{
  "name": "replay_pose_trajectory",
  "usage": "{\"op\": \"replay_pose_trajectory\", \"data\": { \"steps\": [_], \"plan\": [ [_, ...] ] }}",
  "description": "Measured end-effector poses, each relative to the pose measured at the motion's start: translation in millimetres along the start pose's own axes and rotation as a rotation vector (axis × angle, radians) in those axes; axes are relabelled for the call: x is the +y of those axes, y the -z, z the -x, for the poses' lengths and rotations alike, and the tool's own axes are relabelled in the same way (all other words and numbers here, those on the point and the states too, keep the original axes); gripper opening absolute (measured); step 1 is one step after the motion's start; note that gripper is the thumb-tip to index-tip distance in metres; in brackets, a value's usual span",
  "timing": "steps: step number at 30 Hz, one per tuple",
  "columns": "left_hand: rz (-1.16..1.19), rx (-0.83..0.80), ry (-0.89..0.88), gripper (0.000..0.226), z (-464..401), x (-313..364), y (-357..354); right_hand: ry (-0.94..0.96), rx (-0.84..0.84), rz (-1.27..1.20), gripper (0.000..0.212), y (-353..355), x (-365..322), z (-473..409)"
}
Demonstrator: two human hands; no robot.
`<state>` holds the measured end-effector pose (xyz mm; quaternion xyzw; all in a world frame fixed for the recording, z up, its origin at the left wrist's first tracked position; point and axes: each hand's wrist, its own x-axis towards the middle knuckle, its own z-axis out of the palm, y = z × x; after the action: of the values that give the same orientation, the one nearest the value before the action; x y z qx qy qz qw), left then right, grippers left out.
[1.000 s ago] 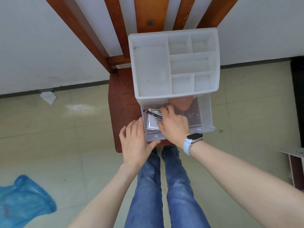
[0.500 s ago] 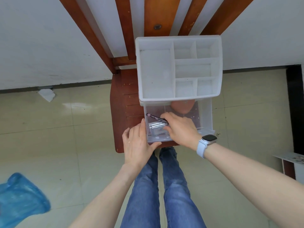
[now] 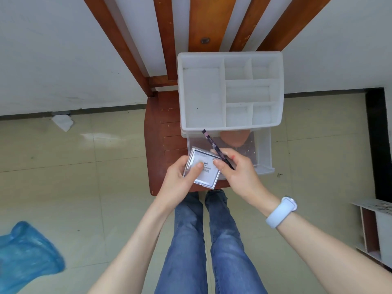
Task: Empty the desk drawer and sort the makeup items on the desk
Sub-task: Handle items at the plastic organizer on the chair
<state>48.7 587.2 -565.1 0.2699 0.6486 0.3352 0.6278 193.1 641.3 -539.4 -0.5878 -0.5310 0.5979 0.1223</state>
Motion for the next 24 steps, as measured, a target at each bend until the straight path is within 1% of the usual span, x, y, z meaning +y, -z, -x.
{"op": "replay_pose_trajectory", "data": {
  "steps": [3,5,8,10,12,13,16,18,19,20,21,22,24],
  "plan": [
    [0.123,0.079,0.038,0.009,1,-1,3,0.086,0.078,0.185,0.035,-12,0,2],
    [0.230,0.136,0.065,0.011,1,-1,5,0.155,0.123,0.248,0.039,-18,1,4],
    [0.403,0.156,0.108,0.019,2,1,8,0.237,0.144,0.241,0.036,-29,5,9],
    [0.477,0.159,0.127,0.028,1,2,9,0.211,0.152,0.188,0.028,-36,6,13],
    [0.440,0.192,0.122,0.043,0,1,9,0.183,0.159,0.158,0.027,-40,6,17],
    [0.390,0.224,0.121,0.043,-1,0,8,0.179,0.155,0.174,0.026,-42,6,18],
    [0.247,0.355,0.102,0.021,-6,-3,4,0.234,0.124,0.270,0.013,-44,7,20],
    [0.213,0.403,0.105,0.021,-9,-5,3,0.304,0.143,0.281,0.012,-38,8,18],
    [0.199,0.423,0.116,0.022,-10,-6,3,0.296,0.174,0.273,0.012,-34,10,14],
    [0.194,0.441,0.133,0.024,-10,-8,4,0.248,0.215,0.269,0.012,-28,15,7],
    [0.187,0.448,0.146,0.023,-10,-9,5,0.157,0.261,0.264,0.016,-21,21,-3],
    [0.187,0.441,0.155,0.023,-10,-11,7,0.031,0.314,0.238,0.024,-13,28,-14],
    [0.187,0.417,0.153,0.025,-7,-14,10,-0.238,0.424,0.084,0.039,2,44,-41]
  ]
}}
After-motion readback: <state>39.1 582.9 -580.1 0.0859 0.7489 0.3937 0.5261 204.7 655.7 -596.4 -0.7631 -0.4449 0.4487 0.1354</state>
